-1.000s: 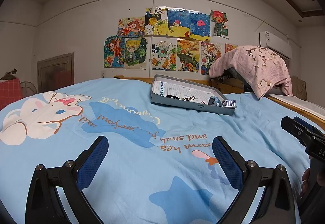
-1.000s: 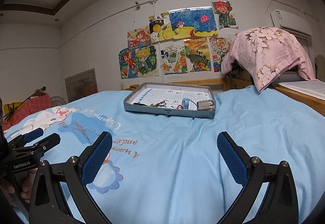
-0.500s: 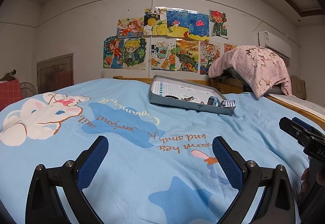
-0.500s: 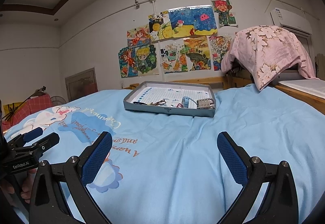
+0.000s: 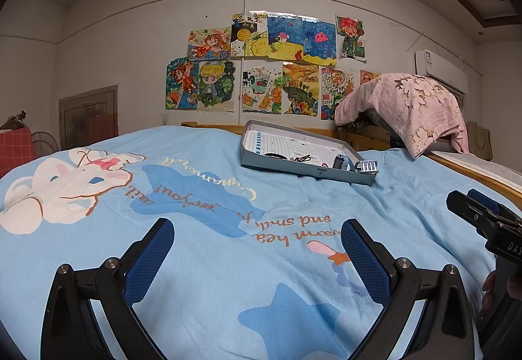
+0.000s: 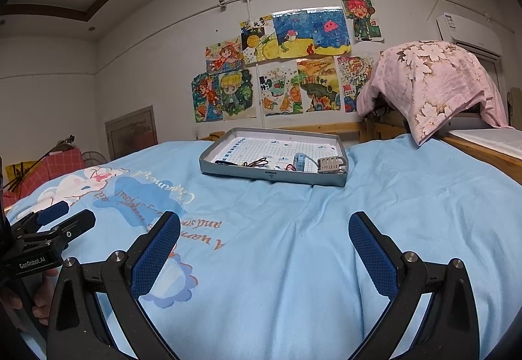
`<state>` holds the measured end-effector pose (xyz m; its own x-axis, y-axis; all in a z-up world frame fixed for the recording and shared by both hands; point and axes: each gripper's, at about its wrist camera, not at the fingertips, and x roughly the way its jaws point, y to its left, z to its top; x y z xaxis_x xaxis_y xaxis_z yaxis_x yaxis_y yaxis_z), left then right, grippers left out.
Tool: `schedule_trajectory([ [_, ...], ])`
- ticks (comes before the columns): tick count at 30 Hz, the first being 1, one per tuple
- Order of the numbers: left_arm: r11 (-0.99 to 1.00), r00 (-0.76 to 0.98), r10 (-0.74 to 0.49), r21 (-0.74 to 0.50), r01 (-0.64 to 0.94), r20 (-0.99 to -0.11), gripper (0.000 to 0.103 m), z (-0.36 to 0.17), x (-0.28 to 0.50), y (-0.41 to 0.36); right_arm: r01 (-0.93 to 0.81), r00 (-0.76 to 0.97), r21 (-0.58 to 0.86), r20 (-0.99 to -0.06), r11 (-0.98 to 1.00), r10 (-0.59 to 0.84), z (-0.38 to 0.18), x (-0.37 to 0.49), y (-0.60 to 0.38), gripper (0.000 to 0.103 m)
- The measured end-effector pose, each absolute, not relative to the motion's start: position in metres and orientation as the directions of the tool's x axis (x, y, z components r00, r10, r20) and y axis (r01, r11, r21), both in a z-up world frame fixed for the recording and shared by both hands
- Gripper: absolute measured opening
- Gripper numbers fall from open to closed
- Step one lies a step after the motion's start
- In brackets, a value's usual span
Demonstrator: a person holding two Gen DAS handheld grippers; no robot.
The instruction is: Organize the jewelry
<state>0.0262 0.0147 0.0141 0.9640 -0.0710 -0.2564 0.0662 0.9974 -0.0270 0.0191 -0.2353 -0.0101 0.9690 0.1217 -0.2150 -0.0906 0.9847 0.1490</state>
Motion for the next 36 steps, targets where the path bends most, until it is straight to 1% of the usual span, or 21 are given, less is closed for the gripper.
schedule_trajectory([
  [36,0.998,0.962,-0.066,-0.025,0.061,-0.265,0.103,0.0106,0.0266,0.0163,-0.091,0.968,0.151,-0.219,0.984,0.123,-0.0101,0.0199,-0.2357,0.102],
])
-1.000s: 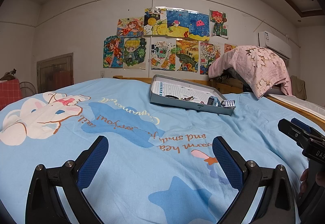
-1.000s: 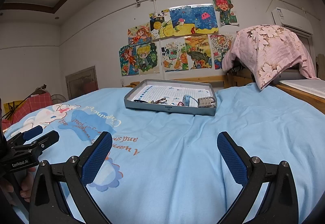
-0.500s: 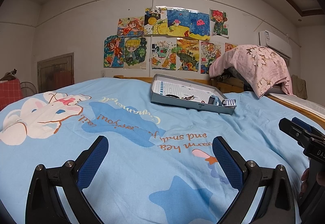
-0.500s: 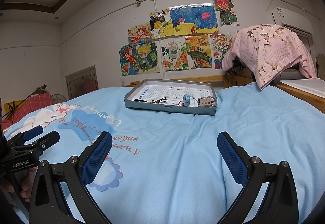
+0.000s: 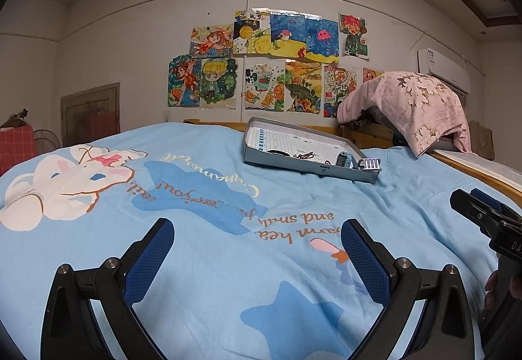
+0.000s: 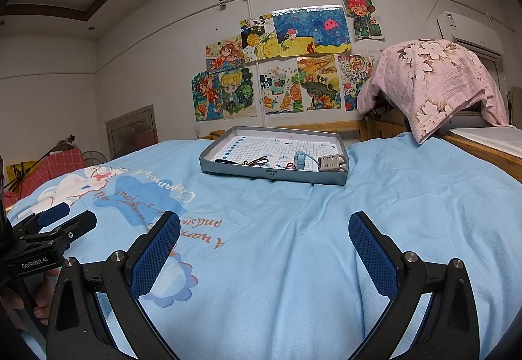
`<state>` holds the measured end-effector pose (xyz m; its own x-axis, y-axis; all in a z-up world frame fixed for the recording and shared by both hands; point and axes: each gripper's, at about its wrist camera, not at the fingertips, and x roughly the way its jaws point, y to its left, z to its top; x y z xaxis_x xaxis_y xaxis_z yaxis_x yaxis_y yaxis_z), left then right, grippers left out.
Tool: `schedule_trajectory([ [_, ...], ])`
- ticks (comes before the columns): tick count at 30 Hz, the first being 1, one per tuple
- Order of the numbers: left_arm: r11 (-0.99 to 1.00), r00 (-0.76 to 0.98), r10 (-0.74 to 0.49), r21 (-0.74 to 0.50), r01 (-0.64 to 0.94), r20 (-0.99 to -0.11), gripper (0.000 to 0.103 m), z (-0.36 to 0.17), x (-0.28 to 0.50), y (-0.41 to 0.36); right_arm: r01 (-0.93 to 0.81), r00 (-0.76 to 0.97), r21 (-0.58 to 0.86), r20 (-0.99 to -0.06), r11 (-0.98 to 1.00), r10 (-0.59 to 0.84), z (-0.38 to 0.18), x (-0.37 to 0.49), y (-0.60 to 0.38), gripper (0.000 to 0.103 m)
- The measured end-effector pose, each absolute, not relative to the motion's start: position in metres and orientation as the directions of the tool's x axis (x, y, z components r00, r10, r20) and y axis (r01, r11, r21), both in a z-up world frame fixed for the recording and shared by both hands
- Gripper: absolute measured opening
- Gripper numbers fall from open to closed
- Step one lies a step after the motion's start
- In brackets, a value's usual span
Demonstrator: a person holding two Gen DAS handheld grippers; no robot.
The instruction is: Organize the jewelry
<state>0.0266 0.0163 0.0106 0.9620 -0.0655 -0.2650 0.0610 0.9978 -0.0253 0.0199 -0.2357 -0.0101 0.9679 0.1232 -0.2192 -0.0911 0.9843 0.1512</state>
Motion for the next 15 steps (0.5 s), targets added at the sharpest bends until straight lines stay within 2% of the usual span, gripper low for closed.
schedule_trajectory([
  [15,0.998,0.962,-0.065,-0.026,0.060,-0.265,0.103,0.0114,0.0265,0.0156,-0.090,0.967,0.152,-0.221,0.984,0.123,-0.0097,0.0199,-0.2359,0.102],
])
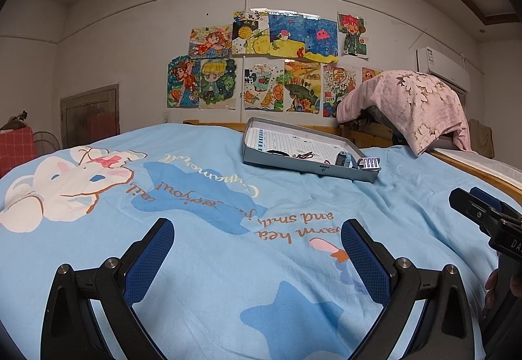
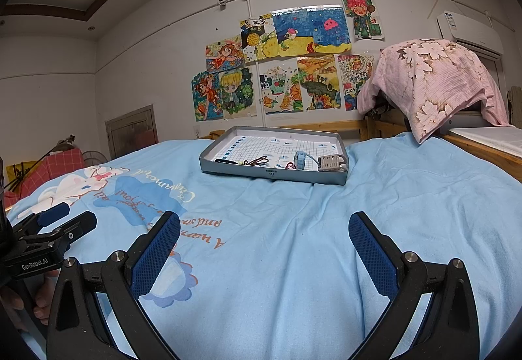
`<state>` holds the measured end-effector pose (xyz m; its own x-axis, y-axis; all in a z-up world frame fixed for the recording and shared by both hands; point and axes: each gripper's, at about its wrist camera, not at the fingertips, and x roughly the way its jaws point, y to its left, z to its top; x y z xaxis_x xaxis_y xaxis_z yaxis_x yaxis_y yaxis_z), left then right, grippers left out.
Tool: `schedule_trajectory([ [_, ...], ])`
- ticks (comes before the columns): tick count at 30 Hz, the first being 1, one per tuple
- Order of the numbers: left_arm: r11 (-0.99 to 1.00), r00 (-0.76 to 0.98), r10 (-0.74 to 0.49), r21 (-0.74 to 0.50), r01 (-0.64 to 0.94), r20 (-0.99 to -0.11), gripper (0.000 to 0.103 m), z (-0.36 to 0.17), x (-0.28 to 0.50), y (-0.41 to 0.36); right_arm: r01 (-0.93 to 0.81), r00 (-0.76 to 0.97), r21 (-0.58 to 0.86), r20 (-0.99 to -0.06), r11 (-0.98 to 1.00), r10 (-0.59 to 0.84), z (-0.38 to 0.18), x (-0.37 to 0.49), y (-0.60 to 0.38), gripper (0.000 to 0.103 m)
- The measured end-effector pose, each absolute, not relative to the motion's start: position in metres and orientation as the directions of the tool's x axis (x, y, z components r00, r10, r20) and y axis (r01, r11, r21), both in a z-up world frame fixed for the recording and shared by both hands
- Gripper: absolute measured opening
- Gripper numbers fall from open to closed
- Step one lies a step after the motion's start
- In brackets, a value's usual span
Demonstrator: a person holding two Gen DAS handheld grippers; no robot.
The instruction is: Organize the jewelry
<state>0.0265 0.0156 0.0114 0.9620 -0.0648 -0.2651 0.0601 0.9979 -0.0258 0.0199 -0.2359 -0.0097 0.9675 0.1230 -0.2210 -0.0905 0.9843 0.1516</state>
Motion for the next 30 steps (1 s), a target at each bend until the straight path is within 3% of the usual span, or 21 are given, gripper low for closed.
schedule_trajectory([
  [30,0.998,0.962,-0.068,-0.024,0.064,-0.264,0.103,0.0107,0.0273,0.0164,-0.091,0.966,0.156,-0.227,0.984,0.125,-0.0120,0.0197,-0.2358,0.102],
])
